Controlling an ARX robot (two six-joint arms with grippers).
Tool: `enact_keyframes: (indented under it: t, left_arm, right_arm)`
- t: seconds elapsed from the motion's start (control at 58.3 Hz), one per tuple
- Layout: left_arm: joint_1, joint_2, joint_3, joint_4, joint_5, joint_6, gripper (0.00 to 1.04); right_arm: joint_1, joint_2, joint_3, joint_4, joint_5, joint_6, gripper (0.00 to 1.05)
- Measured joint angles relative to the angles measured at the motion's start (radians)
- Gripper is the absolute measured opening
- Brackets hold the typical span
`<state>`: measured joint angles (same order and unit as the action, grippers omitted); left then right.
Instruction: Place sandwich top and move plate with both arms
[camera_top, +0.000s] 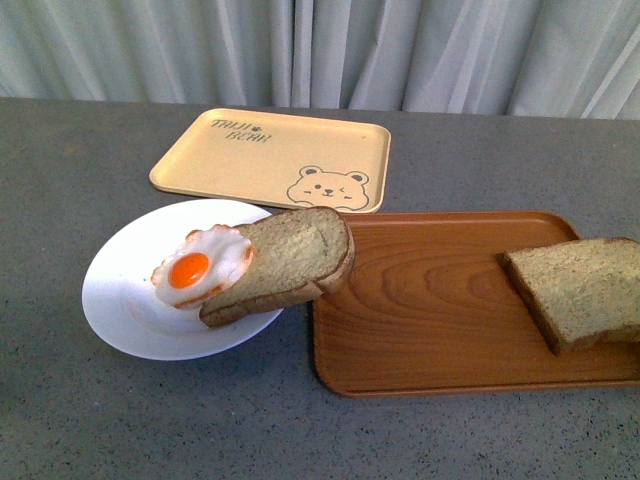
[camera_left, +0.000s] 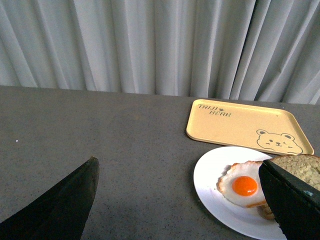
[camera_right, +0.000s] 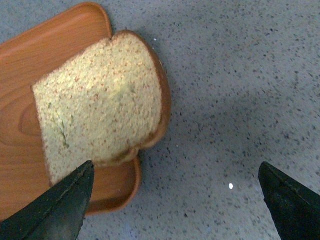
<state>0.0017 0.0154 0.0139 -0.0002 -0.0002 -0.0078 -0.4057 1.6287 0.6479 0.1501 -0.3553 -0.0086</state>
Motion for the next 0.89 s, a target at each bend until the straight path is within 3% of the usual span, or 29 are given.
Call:
enact_keyframes:
  t: [0.549, 0.789, 0.892]
  left_arm:
    - [0.000, 0.000, 0.000, 0.000, 0.000, 0.000, 0.96]
    - [0.000, 0.000, 0.000, 0.000, 0.000, 0.000, 0.96]
    - [0.000, 0.000, 0.000, 0.000, 0.000, 0.000, 0.96]
  right_arm:
    - [0.093, 0.248, 0.132, 0.069, -0.034, 0.152, 0.94]
    - [0.090, 0.258, 0.156, 0.035, -0.022, 0.161, 0.58]
    - [0.094, 0.267, 0.171, 0.006, -0.002, 0.169, 0.34]
